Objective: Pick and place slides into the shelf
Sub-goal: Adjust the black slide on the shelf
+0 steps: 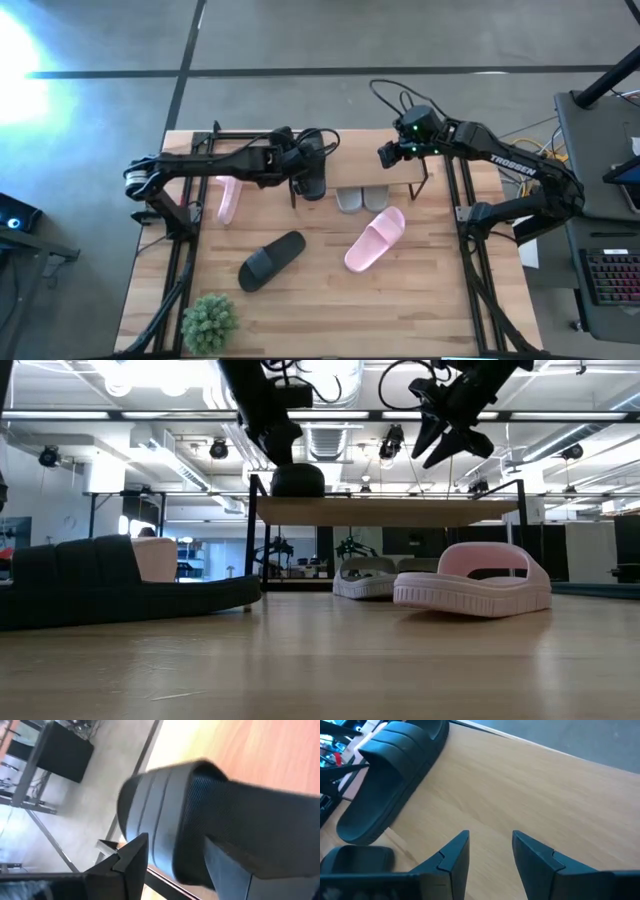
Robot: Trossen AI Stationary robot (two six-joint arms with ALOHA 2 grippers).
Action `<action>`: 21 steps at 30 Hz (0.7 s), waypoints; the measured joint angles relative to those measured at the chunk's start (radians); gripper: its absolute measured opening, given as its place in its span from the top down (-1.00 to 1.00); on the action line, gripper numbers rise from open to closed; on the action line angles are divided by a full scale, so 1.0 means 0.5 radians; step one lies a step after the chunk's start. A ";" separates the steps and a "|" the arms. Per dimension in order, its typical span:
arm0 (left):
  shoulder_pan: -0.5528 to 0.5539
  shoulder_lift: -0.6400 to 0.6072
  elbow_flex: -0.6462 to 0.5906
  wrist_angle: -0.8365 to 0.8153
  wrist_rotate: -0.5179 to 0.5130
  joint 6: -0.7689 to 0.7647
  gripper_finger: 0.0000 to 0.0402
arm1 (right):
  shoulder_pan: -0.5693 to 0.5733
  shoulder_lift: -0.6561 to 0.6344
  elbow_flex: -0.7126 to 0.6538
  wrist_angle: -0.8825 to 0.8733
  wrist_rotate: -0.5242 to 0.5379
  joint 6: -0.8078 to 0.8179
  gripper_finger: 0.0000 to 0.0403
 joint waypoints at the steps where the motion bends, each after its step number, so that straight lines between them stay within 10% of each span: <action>1: -0.004 -0.007 0.006 -0.002 -0.009 0.000 0.14 | 0.000 -0.001 -0.006 -0.001 -0.007 0.005 0.30; 14: -0.050 -0.086 0.054 -0.157 -0.055 -0.049 0.14 | 0.001 -0.011 -0.011 0.003 -0.052 0.021 0.33; 21: -0.128 -0.161 0.116 -0.445 0.240 -0.397 0.14 | 0.031 0.012 -0.008 0.044 -0.179 0.058 0.42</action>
